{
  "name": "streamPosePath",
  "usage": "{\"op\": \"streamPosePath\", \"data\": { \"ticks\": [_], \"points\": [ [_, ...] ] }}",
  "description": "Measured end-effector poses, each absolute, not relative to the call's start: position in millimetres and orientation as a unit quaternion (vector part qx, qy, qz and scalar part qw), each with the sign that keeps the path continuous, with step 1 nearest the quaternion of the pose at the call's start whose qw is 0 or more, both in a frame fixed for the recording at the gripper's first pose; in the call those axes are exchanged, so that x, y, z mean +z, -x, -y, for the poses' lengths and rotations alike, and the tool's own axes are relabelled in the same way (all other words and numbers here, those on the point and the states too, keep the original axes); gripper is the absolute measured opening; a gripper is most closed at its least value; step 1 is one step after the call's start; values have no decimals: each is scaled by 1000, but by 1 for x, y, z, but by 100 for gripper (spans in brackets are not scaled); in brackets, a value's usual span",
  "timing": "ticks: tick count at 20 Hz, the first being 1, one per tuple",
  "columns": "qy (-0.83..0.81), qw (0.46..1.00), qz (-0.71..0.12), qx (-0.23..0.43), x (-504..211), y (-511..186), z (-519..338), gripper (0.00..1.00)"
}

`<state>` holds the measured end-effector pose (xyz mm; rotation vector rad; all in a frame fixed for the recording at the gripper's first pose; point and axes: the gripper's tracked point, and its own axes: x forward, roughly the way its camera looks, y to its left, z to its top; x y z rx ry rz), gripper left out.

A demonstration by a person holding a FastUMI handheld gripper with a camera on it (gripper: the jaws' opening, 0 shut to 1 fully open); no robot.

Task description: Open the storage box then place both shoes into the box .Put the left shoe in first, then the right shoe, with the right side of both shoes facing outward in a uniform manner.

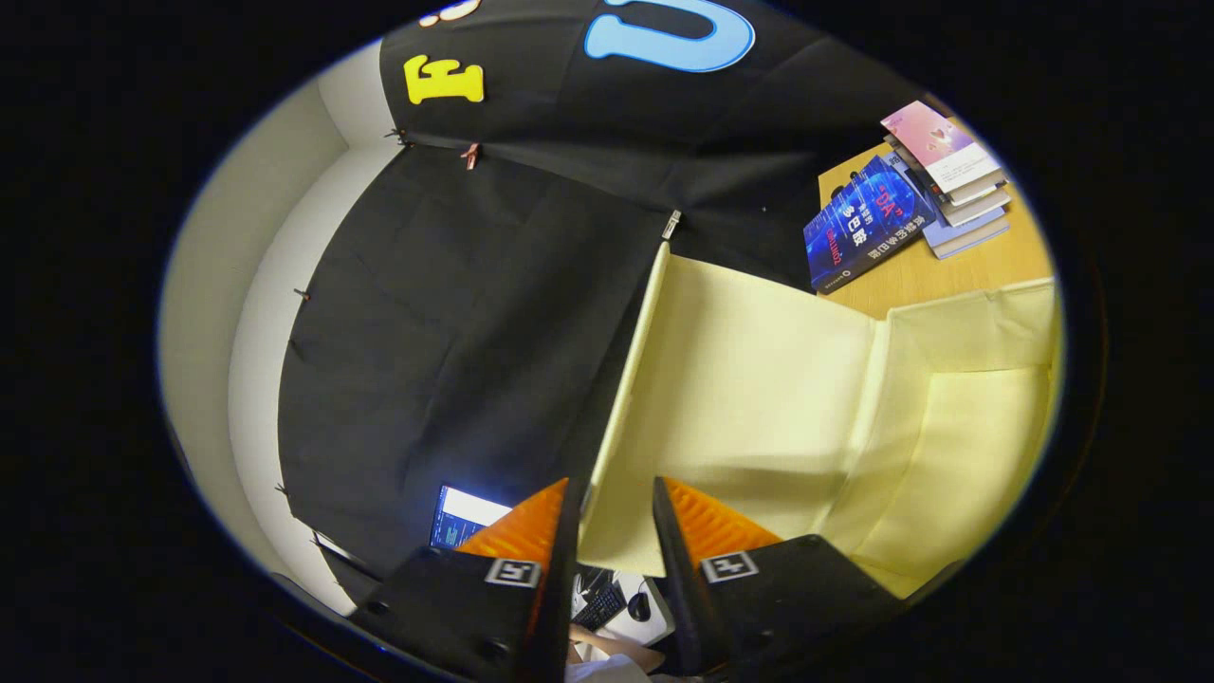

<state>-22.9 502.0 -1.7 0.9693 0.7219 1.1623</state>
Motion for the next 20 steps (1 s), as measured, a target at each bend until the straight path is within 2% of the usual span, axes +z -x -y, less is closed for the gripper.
{"op": "streamPosePath", "data": {
  "ticks": [1, 3, 5, 11, 20],
  "points": [
    [-425, 674, -319, 512, -4, 22, -502, 67],
    [-418, 685, -320, 504, -11, 18, -498, 86],
    [-424, 691, -316, 493, -9, 13, -485, 93],
    [-403, 746, -306, 434, -31, 1, -413, 93],
    [-320, 824, -320, 340, -103, 18, -263, 93]
  ]
}}
